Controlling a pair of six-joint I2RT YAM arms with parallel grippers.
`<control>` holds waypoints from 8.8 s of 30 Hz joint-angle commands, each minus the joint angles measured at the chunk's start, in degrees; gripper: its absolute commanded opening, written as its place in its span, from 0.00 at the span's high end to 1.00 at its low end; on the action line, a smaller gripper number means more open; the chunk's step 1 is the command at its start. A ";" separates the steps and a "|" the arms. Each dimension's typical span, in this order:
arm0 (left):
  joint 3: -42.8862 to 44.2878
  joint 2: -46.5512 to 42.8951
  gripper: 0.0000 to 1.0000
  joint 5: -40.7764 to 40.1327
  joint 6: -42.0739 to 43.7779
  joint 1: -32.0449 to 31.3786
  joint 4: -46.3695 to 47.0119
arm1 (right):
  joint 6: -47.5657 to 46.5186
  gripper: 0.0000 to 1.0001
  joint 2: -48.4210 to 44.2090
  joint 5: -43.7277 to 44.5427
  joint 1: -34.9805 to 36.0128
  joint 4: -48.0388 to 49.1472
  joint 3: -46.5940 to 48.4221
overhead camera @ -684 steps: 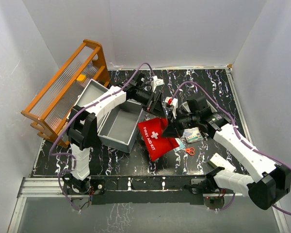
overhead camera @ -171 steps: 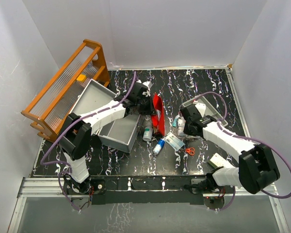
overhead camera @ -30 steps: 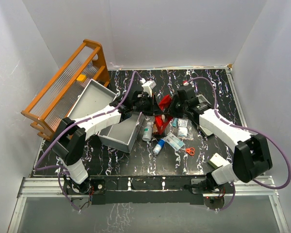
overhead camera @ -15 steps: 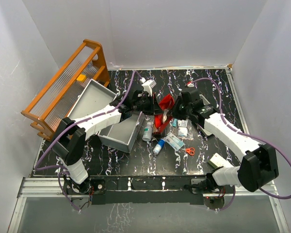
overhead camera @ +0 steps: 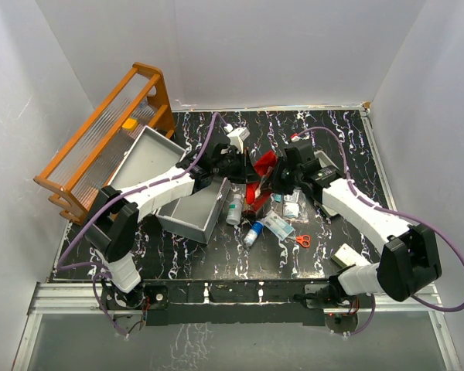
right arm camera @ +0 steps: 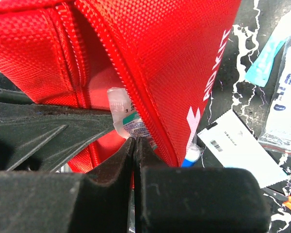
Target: Organize the medicine kit
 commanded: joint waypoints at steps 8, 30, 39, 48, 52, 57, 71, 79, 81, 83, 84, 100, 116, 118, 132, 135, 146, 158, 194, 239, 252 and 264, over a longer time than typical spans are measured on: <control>2.91 -2.42 1.00 0.64 0.50 0.60 -1.63 | -0.15 1.00 -12.33 11.34 0.32 3.36 1.34; 1.49 -11.76 1.00 1.84 -8.03 1.67 -6.32 | 1.57 0.57 -23.22 28.37 0.32 -8.03 -9.62; 0.76 -13.94 1.00 0.20 -7.82 1.74 -7.81 | -1.46 0.59 -15.80 26.28 0.23 -2.58 -16.41; 2.83 -12.78 1.00 -3.47 -7.08 2.28 -12.15 | -8.76 0.59 -2.07 25.68 -0.42 2.32 -12.09; 2.65 -13.47 1.00 -4.92 -7.76 2.54 -12.35 | -11.39 0.58 2.61 26.08 -1.09 2.63 -9.09; 2.63 -14.15 1.00 -4.31 -8.60 3.07 -11.68 | -15.54 0.57 7.56 24.57 -1.24 2.60 -5.46; -0.58 -16.98 1.00 -11.22 -8.49 3.77 -12.05 | -19.20 0.63 15.95 24.26 -2.11 0.96 -1.62; -0.36 -16.89 1.00 -10.40 -8.51 4.13 -12.20 | -19.12 0.84 18.81 24.34 -2.43 -0.08 -0.77; -0.36 -16.94 1.00 -10.28 -8.48 4.21 -12.11 | -18.92 0.89 18.86 24.35 -2.43 -0.43 -0.54; -0.36 -16.92 1.00 -10.18 -8.32 4.21 -12.14 | -18.76 0.93 18.48 24.38 -2.51 -0.31 -0.58; -0.36 -16.97 1.00 -10.05 -8.22 4.29 -12.27 | -18.66 0.94 18.36 24.46 -2.55 -0.38 -0.48; -0.67 -18.11 1.00 -8.51 -7.84 4.39 -12.31 | -14.01 1.00 6.88 25.61 -2.48 0.32 -0.55; 1.67 -11.57 1.00 -0.69 -18.49 4.43 -3.44 | 0.99 1.00 -19.39 16.31 -2.46 -4.41 -0.12; -0.29 -10.47 1.00 0.46 -22.71 4.39 0.91 | 1.82 1.00 -21.24 15.52 -2.55 -4.72 0.60; 3.38 3.18 1.00 -1.21 -23.74 4.35 4.04 | -3.96 1.00 -25.59 14.68 -2.52 5.20 -2.86; 5.62 4.86 1.00 -1.90 -21.10 4.39 0.88 | -6.03 1.00 -24.86 14.02 -2.50 9.99 -3.05; 6.76 6.96 1.00 0.61 -17.12 4.40 -1.43 | -6.91 1.00 -17.76 2.90 -2.53 31.88 -6.17; 5.00 7.64 1.00 2.04 -18.28 4.39 -0.33 | -7.56 1.00 -10.94 2.28 -2.47 40.56 -8.42; 3.96 7.74 1.00 5.46 -20.69 4.74 1.83 | -5.44 1.00 -9.06 1.43 -2.46 51.52 -15.74; 4.90 8.40 1.00 9.27 -24.63 7.18 4.68 | -1.48 1.00 -10.98 7.48 -2.38 42.68 -20.36; 4.34 8.44 1.00 8.37 -20.87 7.16 5.55 | 12.75 1.00 -7.55 13.98 -1.69 28.71 -12.82; 2.09 7.09 1.00 10.40 -18.39 7.14 7.87 | 15.36 1.00 -0.76 16.67 -1.74 19.88 -3.92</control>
